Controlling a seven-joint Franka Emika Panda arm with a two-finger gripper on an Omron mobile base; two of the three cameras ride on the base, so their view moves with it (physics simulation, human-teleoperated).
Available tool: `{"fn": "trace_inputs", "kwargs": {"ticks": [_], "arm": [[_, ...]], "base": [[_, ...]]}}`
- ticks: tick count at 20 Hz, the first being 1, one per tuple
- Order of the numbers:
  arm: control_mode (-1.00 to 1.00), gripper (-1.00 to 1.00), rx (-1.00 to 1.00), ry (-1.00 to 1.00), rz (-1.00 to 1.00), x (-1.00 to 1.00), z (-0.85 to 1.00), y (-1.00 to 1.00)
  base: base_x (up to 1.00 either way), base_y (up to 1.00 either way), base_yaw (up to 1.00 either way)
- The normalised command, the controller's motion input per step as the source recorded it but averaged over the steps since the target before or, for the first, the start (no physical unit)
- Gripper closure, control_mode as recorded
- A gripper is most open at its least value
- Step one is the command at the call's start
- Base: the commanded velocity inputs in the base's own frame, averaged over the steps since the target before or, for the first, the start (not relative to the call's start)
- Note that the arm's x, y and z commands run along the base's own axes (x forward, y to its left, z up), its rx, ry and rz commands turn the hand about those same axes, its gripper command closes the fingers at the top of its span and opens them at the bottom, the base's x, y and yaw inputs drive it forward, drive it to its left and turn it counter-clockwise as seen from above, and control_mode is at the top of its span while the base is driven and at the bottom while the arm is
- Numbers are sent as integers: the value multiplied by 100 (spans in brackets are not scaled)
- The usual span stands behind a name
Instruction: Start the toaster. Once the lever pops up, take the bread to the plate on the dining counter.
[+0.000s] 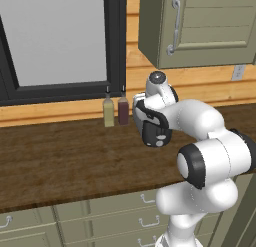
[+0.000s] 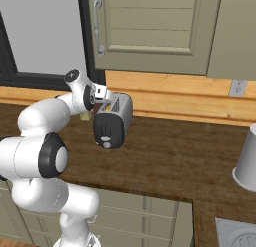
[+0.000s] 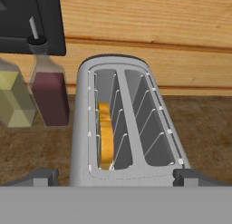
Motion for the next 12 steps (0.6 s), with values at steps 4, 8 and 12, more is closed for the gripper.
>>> {"fn": "trace_inputs", "kwargs": {"ticks": [4,8,12], "arm": [[-100,-100,0,0,0,0,0,0],[-100,-100,0,0,0,0,0,0],[-100,-100,0,0,0,0,0,0]], "base": [[0,0,0],[0,0,0],[0,0,0]]}}
